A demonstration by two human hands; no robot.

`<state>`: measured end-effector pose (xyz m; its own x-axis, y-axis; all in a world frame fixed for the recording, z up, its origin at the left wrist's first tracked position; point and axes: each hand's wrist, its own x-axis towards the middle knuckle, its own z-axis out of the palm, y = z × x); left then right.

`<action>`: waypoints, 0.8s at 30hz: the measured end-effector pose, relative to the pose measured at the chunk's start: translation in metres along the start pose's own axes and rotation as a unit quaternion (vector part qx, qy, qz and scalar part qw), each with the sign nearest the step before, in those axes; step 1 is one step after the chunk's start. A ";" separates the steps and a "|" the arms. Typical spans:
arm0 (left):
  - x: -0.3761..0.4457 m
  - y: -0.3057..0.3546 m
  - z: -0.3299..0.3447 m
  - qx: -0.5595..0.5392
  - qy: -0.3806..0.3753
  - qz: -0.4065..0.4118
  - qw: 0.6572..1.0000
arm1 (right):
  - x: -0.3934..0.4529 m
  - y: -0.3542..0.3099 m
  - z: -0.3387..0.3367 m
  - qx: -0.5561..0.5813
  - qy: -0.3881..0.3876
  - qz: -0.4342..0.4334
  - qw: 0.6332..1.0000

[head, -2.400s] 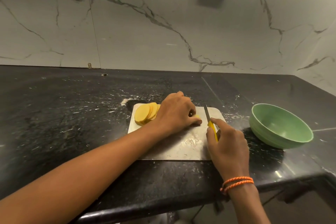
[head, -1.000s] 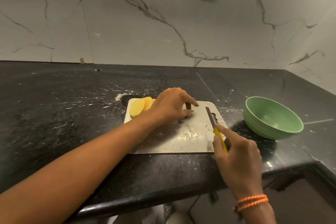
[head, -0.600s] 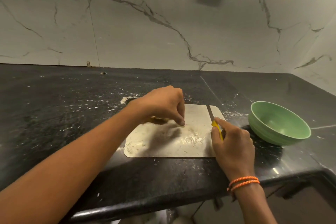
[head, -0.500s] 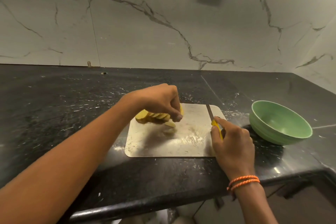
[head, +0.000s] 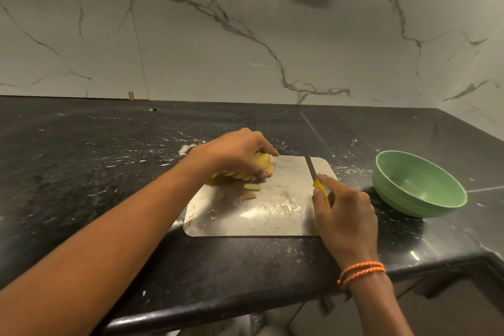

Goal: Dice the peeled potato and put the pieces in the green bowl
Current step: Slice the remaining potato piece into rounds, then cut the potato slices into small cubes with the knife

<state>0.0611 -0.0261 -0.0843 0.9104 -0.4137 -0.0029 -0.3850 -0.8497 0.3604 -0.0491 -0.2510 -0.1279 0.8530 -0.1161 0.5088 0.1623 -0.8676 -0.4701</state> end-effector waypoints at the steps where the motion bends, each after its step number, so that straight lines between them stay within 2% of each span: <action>1: 0.000 -0.001 -0.001 -0.016 0.003 0.003 1.000 | 0.000 0.000 0.000 0.003 -0.001 0.001 1.000; 12: 0.004 -0.008 -0.008 -0.106 0.114 0.035 0.987 | 0.001 0.001 0.000 0.027 -0.006 0.000 1.000; 16: 0.001 -0.008 -0.005 -0.066 0.006 0.029 0.997 | 0.001 0.004 0.001 0.022 -0.009 0.001 1.000; 18: -0.002 -0.005 -0.003 -0.042 -0.020 0.024 0.999 | 0.001 0.003 0.002 0.021 -0.012 -0.004 1.000; 24: -0.003 -0.002 -0.004 -0.014 0.051 0.021 0.998 | 0.002 0.004 0.002 0.031 -0.017 -0.004 0.999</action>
<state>0.0600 -0.0219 -0.0816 0.9050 -0.4116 0.1075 -0.4196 -0.8225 0.3839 -0.0455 -0.2535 -0.1300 0.8682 -0.0920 0.4877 0.1985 -0.8363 -0.5111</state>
